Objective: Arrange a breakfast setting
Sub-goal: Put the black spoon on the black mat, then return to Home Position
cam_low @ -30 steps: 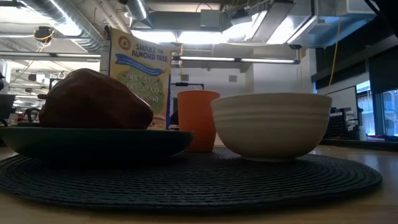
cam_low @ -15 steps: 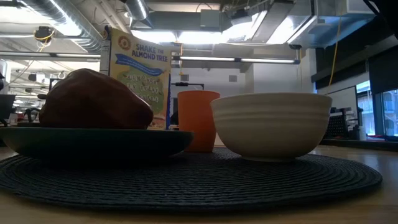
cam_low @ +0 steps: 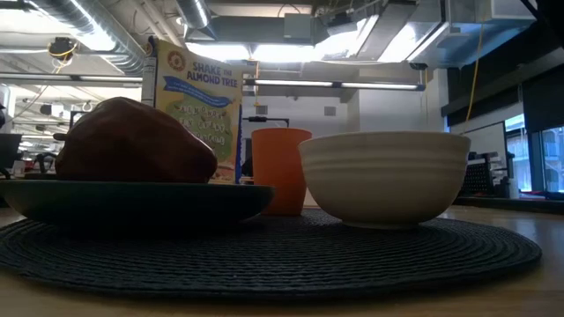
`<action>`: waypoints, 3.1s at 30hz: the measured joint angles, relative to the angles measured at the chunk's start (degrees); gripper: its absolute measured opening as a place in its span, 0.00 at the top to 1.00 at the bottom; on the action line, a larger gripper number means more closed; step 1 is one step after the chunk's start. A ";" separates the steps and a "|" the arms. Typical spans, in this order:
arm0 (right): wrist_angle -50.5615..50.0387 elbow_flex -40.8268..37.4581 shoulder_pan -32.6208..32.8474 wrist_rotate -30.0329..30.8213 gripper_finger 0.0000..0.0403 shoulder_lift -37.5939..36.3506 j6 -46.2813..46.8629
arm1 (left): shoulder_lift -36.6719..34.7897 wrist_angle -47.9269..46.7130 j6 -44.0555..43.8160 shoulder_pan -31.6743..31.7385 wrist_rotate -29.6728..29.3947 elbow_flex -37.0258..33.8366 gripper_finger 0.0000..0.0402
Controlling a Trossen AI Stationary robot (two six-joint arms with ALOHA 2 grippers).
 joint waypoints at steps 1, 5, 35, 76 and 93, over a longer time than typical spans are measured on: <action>-1.37 0.00 0.00 -4.19 0.42 0.00 3.64 | -0.39 -1.47 1.66 -0.02 1.14 1.02 1.00; -5.98 0.00 -0.33 -19.65 0.39 0.00 13.03 | -1.11 -11.29 5.18 -0.06 5.57 5.94 1.00; -26.58 0.09 -8.42 -47.93 0.38 -15.10 18.95 | 14.37 -34.63 -9.77 -16.69 9.85 -17.17 1.00; -37.14 0.02 -8.39 -42.06 0.38 -16.29 23.80 | 34.91 -14.71 -8.62 -4.68 28.60 -26.10 0.81; -35.83 0.00 -10.30 -34.80 0.38 -19.28 25.87 | 5.94 -12.29 -1.62 -8.18 11.72 -20.87 0.75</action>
